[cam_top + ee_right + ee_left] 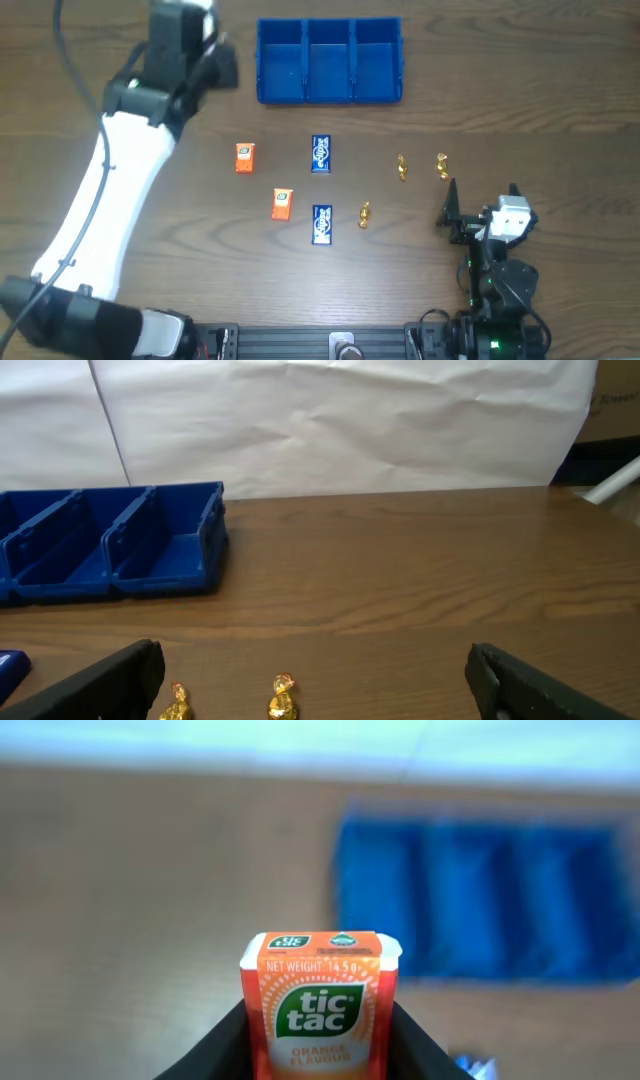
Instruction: Sort Candies Into Trays
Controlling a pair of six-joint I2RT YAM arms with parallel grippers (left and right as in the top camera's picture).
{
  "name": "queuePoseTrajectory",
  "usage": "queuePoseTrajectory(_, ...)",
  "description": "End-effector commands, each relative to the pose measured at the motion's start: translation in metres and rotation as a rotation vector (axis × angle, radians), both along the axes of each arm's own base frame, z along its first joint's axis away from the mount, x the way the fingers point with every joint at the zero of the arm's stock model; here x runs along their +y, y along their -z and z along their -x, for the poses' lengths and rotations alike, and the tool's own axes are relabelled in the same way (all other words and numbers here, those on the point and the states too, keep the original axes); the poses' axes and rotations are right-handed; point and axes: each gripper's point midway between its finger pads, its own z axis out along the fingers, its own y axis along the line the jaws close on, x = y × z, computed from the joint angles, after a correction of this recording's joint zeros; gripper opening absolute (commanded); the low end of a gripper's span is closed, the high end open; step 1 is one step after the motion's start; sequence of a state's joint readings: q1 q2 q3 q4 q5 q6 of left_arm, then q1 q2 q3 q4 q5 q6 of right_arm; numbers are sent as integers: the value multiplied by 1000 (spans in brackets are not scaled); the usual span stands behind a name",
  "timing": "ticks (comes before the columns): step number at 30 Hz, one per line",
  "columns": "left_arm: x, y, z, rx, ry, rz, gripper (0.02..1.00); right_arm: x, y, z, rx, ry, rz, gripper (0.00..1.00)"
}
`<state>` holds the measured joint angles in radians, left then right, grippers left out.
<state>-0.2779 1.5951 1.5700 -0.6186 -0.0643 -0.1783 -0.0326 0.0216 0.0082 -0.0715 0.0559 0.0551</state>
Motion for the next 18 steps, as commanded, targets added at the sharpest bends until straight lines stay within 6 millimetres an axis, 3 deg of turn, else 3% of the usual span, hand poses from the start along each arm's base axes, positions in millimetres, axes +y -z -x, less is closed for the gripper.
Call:
queuePoseTrajectory(1,-51,-19,-55,-51,-13,-22,242,-1,2,0,7,4,11,998)
queuePoseTrajectory(4,-70,-1,-78,-9,-4,-3,244,-1,2,0,7,4,11,998)
queuePoseTrajectory(7,-84,40,-95,77,4,3,244,-1,2,0,7,4,11,998)
queuePoseTrajectory(11,-90,84,-103,154,8,-6,246,-1,2,0,7,4,11,998)
queuePoseTrajectory(14,-90,101,-104,185,3,-12,248,-1,2,0,8,4,11,998)
queuePoseTrajectory(18,-89,109,-104,202,-3,-16,255,-1,2,0,7,4,11,998)
